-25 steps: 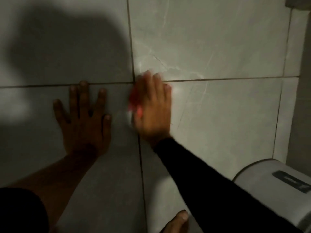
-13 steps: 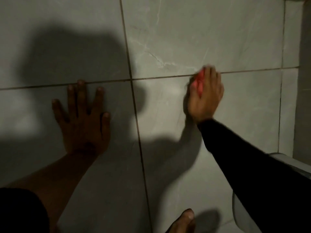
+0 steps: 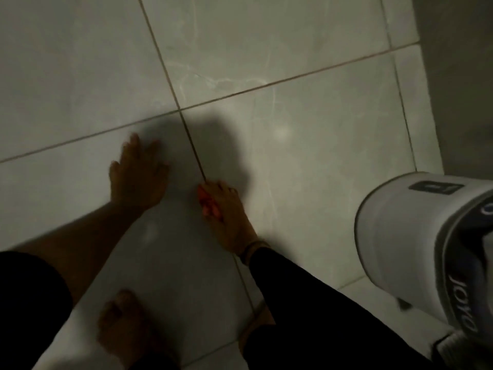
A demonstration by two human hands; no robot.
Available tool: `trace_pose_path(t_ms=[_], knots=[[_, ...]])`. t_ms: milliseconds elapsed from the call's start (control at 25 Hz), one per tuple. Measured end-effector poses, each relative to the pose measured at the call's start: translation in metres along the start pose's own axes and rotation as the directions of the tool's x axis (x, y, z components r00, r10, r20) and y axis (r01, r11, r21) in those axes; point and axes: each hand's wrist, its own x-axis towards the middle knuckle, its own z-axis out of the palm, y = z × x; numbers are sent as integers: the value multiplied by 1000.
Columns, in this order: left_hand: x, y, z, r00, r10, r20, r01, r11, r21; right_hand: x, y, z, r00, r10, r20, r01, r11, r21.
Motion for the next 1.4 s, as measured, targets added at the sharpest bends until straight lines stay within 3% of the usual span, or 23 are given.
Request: trace_pose_path(t_ms=[80, 200, 280, 360, 440, 560, 640, 720, 880, 1000, 1160, 1280, 1400], knots=[[-31, 34, -22, 971, -22, 236, 70, 978, -196, -41, -21, -24, 962, 273, -27, -230, 856, 464], [-106, 126, -59, 893, 109, 438, 151, 842, -517, -113, -57, -78, 845, 535, -22, -317, 533, 784], [-151, 190, -84, 827, 156, 540, 256, 751, -609, -165, -73, -120, 753, 658, -5, -351, 408, 843], [-185, 251, -107, 755, 255, 604, 241, 749, -618, -213, -78, -167, 661, 744, -98, -205, 305, 930], [-215, 305, -127, 700, 364, 614, 129, 781, -610, -255, -82, -218, 555, 812, -181, -92, 277, 957], [-253, 412, -142, 598, 457, 658, -58, 844, -533, -325, -65, -289, 457, 864, -212, 34, 221, 975], [-253, 447, -137, 589, 495, 639, -153, 845, -513, -334, -48, -313, 434, 882, -184, 106, 152, 983], [-258, 499, -118, 601, 536, 593, -283, 837, -469, -349, -18, -345, 356, 925, -131, 186, 68, 980], [-265, 581, -70, 614, 567, 549, -463, 822, -332, -357, 46, -386, 294, 942, -164, 193, 109, 975], [-259, 615, -33, 650, 515, 559, -555, 824, -113, -347, 88, -394, 215, 968, -133, 36, 128, 991], [-247, 628, 0, 673, 428, 603, -599, 794, 104, -331, 124, -389, 132, 990, -56, -138, 75, 988], [-248, 627, 9, 701, 448, 554, -619, 769, 161, -326, 134, -381, 28, 993, -116, -308, 119, 944], [-259, 626, 7, 730, 492, 474, -598, 796, 96, -326, 131, -383, -97, 979, -177, -369, 130, 920]])
